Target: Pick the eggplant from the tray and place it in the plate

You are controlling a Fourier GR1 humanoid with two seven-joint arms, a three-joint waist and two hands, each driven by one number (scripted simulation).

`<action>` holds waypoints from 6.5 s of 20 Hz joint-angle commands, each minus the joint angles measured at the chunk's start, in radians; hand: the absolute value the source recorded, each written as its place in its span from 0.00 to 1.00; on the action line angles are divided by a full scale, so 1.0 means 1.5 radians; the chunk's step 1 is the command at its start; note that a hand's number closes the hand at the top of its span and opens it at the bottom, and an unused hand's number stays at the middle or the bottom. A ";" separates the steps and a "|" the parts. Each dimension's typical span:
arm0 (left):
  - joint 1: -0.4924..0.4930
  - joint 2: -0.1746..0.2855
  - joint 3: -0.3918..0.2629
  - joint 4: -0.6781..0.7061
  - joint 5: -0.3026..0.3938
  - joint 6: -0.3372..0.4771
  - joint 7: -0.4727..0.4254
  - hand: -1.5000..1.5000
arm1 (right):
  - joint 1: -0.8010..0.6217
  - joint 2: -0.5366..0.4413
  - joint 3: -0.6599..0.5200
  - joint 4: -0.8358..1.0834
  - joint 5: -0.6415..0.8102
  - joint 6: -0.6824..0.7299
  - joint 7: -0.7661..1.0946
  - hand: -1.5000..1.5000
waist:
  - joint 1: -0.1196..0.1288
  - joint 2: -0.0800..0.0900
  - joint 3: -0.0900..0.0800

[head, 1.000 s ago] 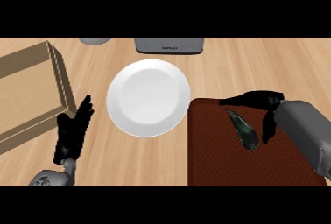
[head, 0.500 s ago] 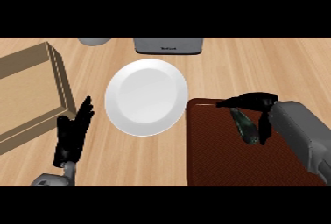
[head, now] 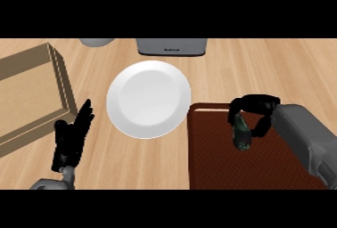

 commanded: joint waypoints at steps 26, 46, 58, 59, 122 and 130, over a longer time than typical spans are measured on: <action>-0.050 -0.026 -0.023 0.039 -0.024 -0.028 0.018 0.50 | -0.330 0.275 -0.146 0.017 -0.004 -0.667 0.960 1.00 | 0.067 -0.014 -0.005; -0.078 -0.039 -0.019 0.060 -0.033 -0.030 -0.003 0.50 | -0.308 0.275 0.066 -0.052 0.020 -0.639 1.450 1.00 | 0.073 0.015 0.000; -0.068 -0.039 -0.011 0.057 -0.037 -0.029 -0.021 0.50 | -0.169 0.275 0.046 -0.113 -0.196 -0.616 1.323 0.00 | 0.063 0.018 0.002; -0.084 -0.042 -0.006 0.054 -0.037 -0.020 0.009 0.50 | -0.138 0.276 0.076 -0.131 -0.204 -0.609 1.318 0.00 | 0.054 0.015 0.002; 0.006 -0.050 0.078 0.022 -0.060 -0.060 -0.014 0.50 | 0.084 0.275 0.095 -0.223 -0.574 -1.104 0.643 0.00 | -0.008 0.002 0.002; 0.001 -0.066 0.071 0.006 -0.083 -0.052 0.007 0.50 | 0.198 0.262 0.061 -0.306 -0.516 -1.138 0.613 0.00 | -0.014 0.000 0.002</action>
